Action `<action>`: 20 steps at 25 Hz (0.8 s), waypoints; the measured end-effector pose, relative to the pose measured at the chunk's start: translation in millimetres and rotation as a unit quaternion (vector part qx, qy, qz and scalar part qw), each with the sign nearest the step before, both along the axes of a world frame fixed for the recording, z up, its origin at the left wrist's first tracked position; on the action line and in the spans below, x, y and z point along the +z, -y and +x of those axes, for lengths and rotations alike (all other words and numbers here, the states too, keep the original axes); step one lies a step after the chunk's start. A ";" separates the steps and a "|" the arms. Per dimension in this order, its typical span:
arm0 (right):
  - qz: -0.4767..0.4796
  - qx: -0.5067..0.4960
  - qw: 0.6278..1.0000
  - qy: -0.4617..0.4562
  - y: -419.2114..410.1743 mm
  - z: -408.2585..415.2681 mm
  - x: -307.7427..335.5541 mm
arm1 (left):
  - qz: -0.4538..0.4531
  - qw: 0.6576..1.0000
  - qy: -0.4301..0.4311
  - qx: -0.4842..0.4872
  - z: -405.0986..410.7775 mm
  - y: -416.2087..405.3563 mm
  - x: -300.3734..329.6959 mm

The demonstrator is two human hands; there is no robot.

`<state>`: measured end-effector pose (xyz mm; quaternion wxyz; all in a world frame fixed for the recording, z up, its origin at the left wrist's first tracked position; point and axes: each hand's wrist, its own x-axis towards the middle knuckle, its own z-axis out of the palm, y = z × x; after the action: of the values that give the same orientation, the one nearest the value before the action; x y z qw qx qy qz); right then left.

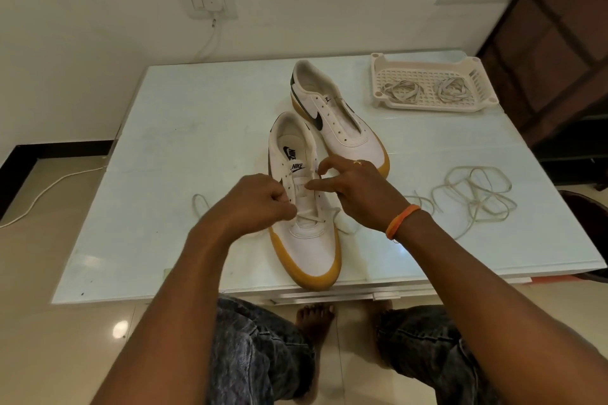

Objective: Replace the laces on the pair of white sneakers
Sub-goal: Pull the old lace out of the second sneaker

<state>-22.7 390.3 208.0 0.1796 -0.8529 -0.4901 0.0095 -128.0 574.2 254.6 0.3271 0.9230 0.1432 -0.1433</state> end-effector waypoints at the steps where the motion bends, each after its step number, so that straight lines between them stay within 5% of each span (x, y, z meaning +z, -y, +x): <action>1: 0.019 -0.004 0.999 -0.027 2.0 3.1 1.2 | -0.020 0.999 -0.037 0.015 -5.6 -11.1 1.5; 3: 0.045 -0.007 0.994 -0.095 4.4 6.3 4.6 | -0.035 0.995 -0.090 0.034 -14.0 -22.0 1.8; 8: 0.056 -0.009 0.986 -0.160 1.4 6.4 6.7 | 0.090 0.992 0.085 0.009 -2.0 8.7 1.4; 11: 0.090 -0.053 0.974 -0.200 3.7 0.1 11.7 | 0.115 0.991 0.055 -0.048 8.3 27.9 -12.8; 14: 0.153 -0.218 0.952 -0.151 13.9 -36.4 6.5 | 0.046 0.998 0.031 -0.023 14.4 27.5 -14.0; 16: 0.144 -0.314 0.917 -0.199 15.3 -70.0 -3.9 | 0.004 1.000 0.019 -0.014 13.8 25.4 -8.7; 20: 0.118 -0.360 0.890 -0.255 11.1 -100.2 -26.2 | -0.081 0.992 -0.001 0.099 3.2 17.1 4.8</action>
<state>-122.9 379.2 181.8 0.3887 -0.9117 -0.0843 0.1034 -124.8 557.1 259.3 0.4136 0.8746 0.2216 -0.1224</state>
